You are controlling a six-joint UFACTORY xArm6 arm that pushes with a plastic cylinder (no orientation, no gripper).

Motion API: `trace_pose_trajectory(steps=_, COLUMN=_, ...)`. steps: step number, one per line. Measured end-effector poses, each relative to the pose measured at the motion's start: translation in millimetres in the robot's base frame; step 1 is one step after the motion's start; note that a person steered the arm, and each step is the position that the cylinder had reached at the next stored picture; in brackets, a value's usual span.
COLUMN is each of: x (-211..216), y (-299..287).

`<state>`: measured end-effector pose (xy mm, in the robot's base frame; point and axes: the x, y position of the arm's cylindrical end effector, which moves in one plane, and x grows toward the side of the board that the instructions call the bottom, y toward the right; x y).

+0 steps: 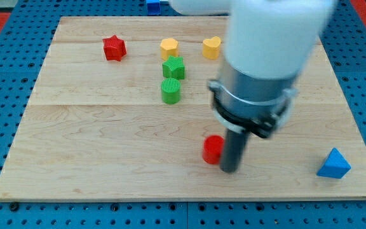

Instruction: Slightly push the red circle to the bottom side of the green circle

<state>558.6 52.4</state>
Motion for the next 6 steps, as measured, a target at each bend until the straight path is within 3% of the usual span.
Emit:
trace_pose_trajectory(steps=2, x=-60, y=-55)
trace_pose_trajectory(steps=4, x=-80, y=2)
trace_pose_trajectory(steps=6, x=-91, y=-42)
